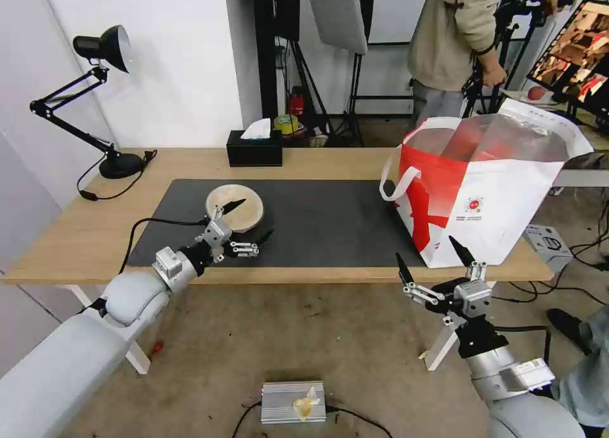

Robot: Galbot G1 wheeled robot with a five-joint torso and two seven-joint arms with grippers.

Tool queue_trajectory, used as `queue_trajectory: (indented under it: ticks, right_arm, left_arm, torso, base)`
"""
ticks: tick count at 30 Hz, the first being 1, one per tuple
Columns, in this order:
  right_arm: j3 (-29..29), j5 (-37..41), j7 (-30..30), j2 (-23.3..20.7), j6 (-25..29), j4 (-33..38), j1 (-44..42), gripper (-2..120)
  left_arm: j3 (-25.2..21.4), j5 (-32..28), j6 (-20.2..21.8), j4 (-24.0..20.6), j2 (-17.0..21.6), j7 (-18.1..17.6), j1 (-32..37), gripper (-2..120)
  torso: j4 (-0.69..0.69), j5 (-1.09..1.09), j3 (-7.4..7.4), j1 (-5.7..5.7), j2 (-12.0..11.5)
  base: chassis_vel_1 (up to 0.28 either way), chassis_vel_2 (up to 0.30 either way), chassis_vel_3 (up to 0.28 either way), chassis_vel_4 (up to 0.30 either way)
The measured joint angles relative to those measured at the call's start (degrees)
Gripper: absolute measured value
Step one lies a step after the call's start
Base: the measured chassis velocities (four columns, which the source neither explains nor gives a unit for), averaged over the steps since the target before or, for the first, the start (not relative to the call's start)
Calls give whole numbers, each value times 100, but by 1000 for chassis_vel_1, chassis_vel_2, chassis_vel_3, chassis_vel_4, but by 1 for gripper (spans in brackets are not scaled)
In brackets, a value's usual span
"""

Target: Pick up the trash from the table and place it into the takeout bag.

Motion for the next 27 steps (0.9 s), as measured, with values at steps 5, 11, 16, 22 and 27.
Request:
queue_trajectory:
  ticks: [5,11,16,22,27]
  right_arm:
    - [0,0,0,0,0,0,0,100]
    - [0,0,0,0,0,0,0,100]
    - [0,0,0,0,0,0,0,100]
    - [0,0,0,0,0,0,0,100]
    - [0,0,0,0,0,0,0,100]
  left_arm:
    - [87,62,98,104,-8,4,-103,100]
    - [41,215,415,135,-1,158,-128,100]
    - [25,307,520,246,-92,195,-181,100]
    - [43,423,651,315,-190,196,-276,100]
    - [18,570,830,346,-171,194,-295,100]
  torso:
    - [-1,0,0,0,0]
    - [0,0,0,0,0]
    - [0,0,0,0,0]
    - [-1,0,0,0,0]
    - [0,0,0,0,0]
  base:
    - [0,0,0,0]
    - [0,0,0,0]
    - [0,0,0,0]
    - [0,0,0,0]
    - [0,0,0,0]
